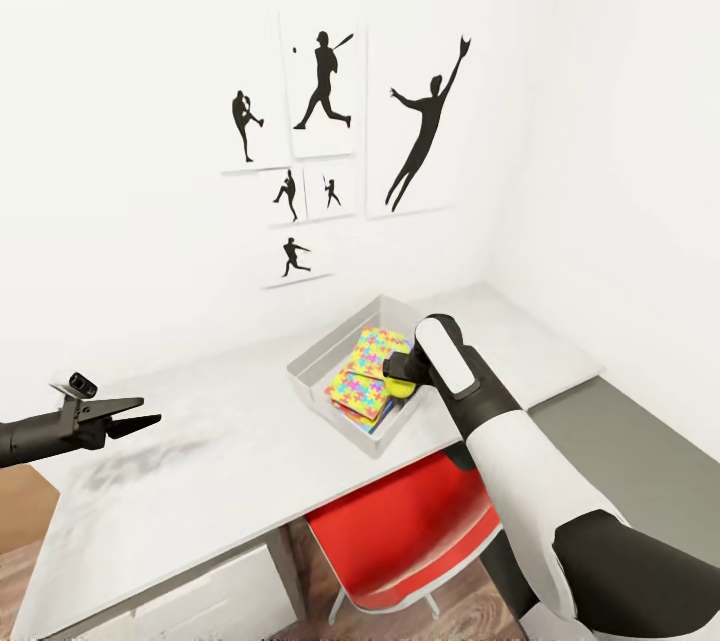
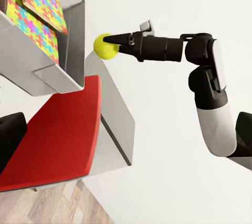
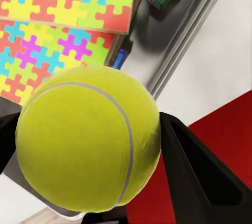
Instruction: Put all the toys in the child's room - the three board games (two on the bed and one on the table), the two jigsaw puzzles on the table, and the tennis ball on the table - inside the toy box on the table in the child's room.
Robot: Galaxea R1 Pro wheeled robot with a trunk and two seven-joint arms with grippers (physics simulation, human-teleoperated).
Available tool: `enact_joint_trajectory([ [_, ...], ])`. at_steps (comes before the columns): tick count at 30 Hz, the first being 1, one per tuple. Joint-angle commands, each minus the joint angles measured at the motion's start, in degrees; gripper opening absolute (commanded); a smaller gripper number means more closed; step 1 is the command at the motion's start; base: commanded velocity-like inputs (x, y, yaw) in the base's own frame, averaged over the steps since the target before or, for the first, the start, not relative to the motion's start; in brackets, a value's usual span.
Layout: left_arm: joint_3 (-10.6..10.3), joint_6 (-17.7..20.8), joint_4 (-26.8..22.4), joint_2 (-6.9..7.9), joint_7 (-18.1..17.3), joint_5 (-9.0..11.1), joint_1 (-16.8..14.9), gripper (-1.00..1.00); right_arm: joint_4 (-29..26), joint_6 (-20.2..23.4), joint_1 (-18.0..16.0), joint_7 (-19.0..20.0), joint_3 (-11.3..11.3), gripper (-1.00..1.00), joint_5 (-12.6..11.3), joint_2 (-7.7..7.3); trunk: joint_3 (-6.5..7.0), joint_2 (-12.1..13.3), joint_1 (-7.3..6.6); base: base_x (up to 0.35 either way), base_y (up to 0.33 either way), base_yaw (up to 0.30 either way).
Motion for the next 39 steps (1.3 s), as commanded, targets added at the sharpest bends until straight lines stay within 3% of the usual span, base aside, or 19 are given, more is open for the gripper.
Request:
enact_joint_trajectory([
  [1,0.0,0.6,0.0,0.03,-0.2,0.0,0.0,1.00,0.0,0.0,-0.1,-0.7,0.1,-1.00,-0.7,0.00,-0.23,-0.1,0.03,-0.084,0.055,0.000],
  [39,0.4,0.6,0.1,0.03,-0.2,0.0,0.0,1.00,0.0,0.0,0.0,-0.6,0.0,-1.00,-0.7,0.00,-3.76,-0.1,0.03,-0.015,0.045,0.000],
])
